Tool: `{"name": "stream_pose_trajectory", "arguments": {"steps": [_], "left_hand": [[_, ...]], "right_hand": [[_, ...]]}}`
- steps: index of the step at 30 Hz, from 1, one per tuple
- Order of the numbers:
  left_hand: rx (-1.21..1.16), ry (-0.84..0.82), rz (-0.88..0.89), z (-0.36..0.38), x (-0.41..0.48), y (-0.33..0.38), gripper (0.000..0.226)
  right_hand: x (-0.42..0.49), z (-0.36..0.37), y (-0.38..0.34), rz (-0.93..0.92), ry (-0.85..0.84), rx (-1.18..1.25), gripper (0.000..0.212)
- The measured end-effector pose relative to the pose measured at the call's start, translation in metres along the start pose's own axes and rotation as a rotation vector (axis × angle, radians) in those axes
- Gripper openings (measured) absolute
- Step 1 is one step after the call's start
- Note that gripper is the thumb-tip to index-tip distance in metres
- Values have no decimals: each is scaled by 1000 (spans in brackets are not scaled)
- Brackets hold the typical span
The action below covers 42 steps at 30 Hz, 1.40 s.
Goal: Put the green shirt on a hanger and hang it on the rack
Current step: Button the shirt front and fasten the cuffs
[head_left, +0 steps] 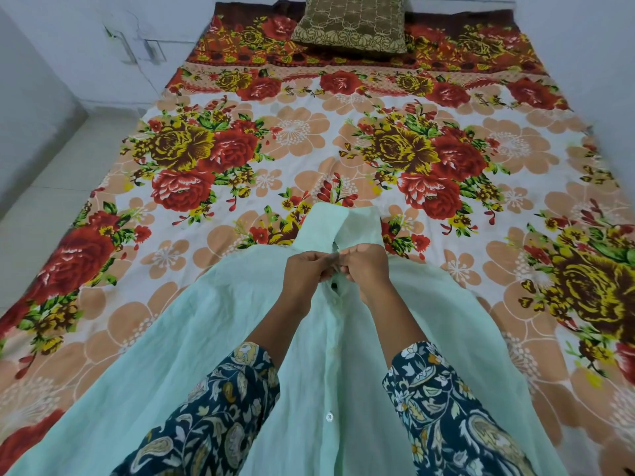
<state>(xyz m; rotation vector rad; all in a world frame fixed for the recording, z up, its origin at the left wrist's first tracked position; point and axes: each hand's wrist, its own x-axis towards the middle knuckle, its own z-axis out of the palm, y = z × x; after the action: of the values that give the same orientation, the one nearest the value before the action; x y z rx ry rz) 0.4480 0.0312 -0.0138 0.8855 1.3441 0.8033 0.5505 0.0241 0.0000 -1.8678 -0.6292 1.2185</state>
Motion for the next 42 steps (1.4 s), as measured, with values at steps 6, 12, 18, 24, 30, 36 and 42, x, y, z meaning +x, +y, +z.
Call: {"name": "stream_pose_trajectory", "arguments": {"steps": [6,12,18,24,30,36,42], "left_hand": [[-7,99,15,3,-1,0,23],[-21,138,73,5,-6,-2,19],[22,71,88,2,-4,-5,11],[137,26,146,-3,-2,-10,14],[61,-9,127,-3,-3,-13,16],[-100,-91,3,-8,3,-12,26],[77,-236,-101,-11,13,4,23]], "right_hand": [[0,3,4,-33,58,-61,21],[-5,-3,-1,41,-2,99,26],[-9,-4,1,56,-9,217,24],[-9,-2,3,58,1,234,17],[-8,-1,3,18,-17,113,24],[-9,-3,1,5,-57,44,27],[-7,-8,6,4,-83,30,28]]}}
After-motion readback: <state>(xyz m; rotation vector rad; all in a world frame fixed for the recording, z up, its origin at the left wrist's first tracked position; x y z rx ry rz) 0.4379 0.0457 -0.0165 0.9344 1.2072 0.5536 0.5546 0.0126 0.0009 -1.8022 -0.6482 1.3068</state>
